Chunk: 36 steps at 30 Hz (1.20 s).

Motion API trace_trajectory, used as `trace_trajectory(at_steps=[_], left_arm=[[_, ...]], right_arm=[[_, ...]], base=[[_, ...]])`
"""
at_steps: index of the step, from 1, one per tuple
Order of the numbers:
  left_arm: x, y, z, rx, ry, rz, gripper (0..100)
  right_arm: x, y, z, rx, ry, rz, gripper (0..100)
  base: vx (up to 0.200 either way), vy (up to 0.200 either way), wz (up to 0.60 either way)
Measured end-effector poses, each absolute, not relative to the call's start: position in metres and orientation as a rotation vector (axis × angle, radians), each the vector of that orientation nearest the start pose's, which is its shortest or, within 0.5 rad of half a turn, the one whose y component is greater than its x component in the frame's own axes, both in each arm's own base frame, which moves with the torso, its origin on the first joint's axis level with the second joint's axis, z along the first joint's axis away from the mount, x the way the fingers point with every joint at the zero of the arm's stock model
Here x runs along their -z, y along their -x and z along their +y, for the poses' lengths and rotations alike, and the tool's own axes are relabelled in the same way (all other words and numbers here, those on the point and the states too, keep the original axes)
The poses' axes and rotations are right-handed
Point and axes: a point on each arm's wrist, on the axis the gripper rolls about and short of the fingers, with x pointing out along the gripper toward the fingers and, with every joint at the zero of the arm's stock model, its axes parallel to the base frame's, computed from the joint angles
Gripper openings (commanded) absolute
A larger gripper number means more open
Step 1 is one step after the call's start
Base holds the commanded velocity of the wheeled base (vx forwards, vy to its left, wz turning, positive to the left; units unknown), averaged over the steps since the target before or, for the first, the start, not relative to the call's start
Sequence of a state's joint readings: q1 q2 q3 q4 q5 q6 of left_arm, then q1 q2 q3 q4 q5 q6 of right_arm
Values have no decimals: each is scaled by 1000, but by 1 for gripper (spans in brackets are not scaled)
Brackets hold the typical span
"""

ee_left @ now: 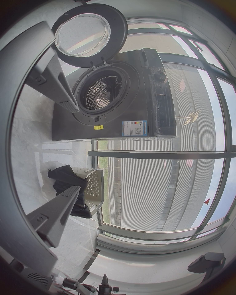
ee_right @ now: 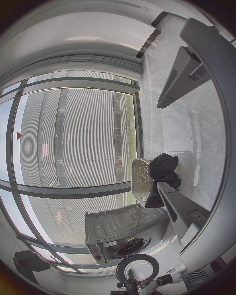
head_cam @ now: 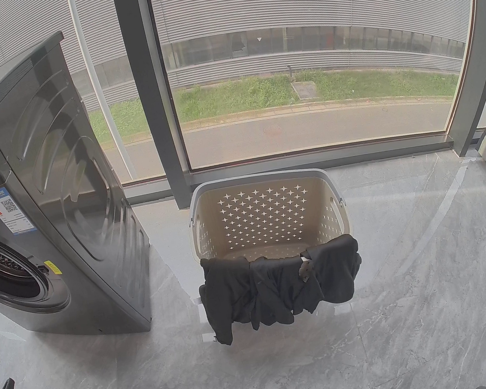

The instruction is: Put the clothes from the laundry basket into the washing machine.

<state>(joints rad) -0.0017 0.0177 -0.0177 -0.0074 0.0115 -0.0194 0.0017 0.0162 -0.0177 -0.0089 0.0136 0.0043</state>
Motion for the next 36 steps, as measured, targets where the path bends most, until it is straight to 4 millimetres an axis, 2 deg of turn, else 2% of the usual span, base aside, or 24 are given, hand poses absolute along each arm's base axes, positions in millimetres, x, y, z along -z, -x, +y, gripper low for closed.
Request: trace_trajectory(at_steps=[9,18,36], left_arm=[[-82,23,0,-11,16,-8,100],[-82,23,0,-12,19,-8,100],[-82,23,0,-10,22,-7,100]], right_arm=[[-82,23,0,-14,-5,-10,100],[-82,23,0,-15,-5,-10,100],[-82,23,0,-15,-5,-10,100]], base=[[0,0,0],[200,0,0],[0,0,0]])
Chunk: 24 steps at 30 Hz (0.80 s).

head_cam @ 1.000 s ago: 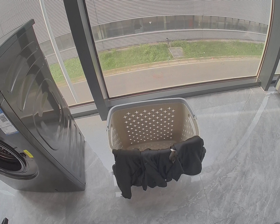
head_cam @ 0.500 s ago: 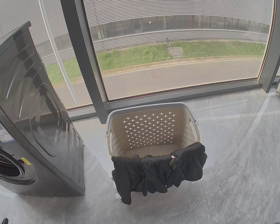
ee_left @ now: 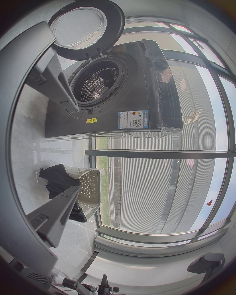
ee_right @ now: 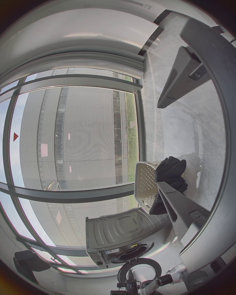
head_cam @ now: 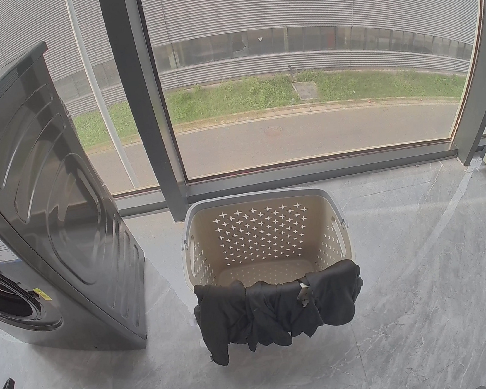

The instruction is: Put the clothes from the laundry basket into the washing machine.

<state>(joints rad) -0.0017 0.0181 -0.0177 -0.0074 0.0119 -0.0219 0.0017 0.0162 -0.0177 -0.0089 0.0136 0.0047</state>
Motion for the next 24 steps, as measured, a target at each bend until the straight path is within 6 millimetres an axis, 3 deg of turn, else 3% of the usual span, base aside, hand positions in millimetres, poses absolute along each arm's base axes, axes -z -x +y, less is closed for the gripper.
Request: trace_trajectory(at_steps=[24], left_arm=[[-82,23,0,-13,23,-7,100]], right_arm=[[-82,23,0,-14,-5,-10,100]], base=[[0,0,0]])
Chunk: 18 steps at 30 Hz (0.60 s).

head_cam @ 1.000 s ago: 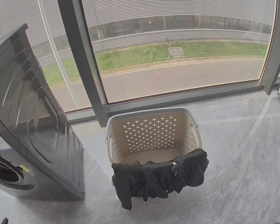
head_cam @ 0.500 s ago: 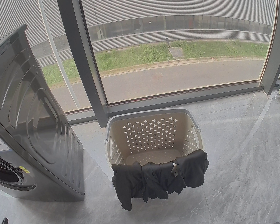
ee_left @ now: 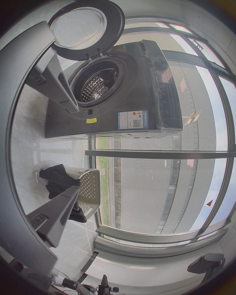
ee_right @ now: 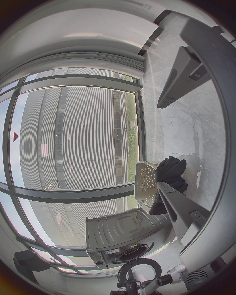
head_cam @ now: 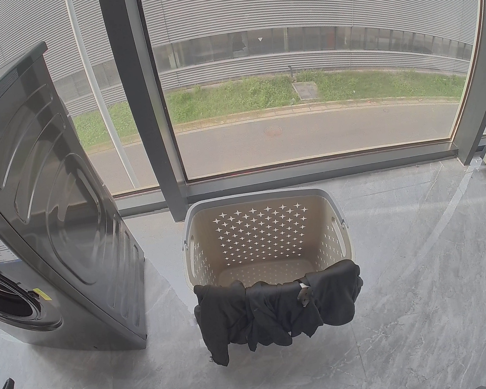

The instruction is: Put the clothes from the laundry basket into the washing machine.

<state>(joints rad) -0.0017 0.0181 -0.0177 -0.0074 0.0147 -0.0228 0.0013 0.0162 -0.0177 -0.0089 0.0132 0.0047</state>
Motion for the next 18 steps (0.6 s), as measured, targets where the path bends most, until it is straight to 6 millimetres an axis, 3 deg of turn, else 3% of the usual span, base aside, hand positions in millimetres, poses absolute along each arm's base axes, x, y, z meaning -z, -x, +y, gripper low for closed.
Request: trace_trajectory(at_steps=[18], left_arm=[[-82,23,0,-12,19,-8,100]], right_arm=[[-82,23,0,-10,4,-10,100]], base=[[0,0,0]])
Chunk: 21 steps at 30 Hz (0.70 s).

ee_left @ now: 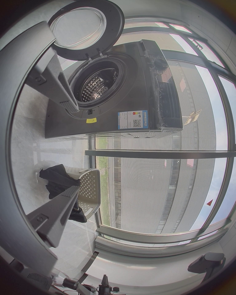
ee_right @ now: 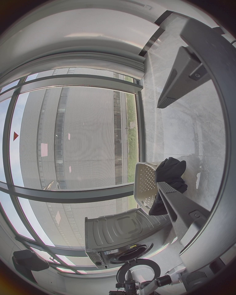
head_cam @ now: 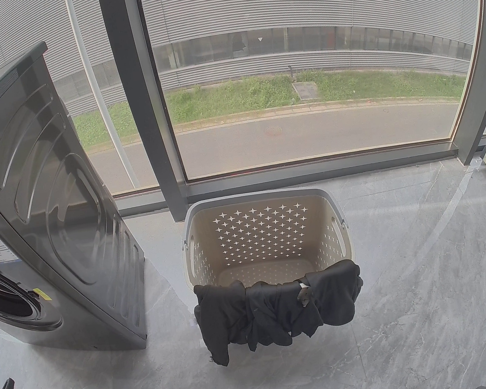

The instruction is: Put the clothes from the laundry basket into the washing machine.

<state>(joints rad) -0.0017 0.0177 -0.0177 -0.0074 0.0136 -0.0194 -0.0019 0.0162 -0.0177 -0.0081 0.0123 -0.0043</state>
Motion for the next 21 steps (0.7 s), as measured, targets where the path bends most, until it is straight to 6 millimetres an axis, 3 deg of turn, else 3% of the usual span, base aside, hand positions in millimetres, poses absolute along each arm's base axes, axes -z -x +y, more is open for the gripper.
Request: trace_trajectory(at_steps=[10,17,21], left_arm=[[-82,23,0,-12,20,-7,100],[-82,23,0,-11,18,-8,100],[-82,23,0,-11,18,-8,100]], right_arm=[[-86,24,0,-1,12,-37,100],[-130,33,0,-39,-23,-101,100],[-146,21,-1,-117,-67,-2,100]], base=[[0,0,0],[0,0,0],[0,0,0]])
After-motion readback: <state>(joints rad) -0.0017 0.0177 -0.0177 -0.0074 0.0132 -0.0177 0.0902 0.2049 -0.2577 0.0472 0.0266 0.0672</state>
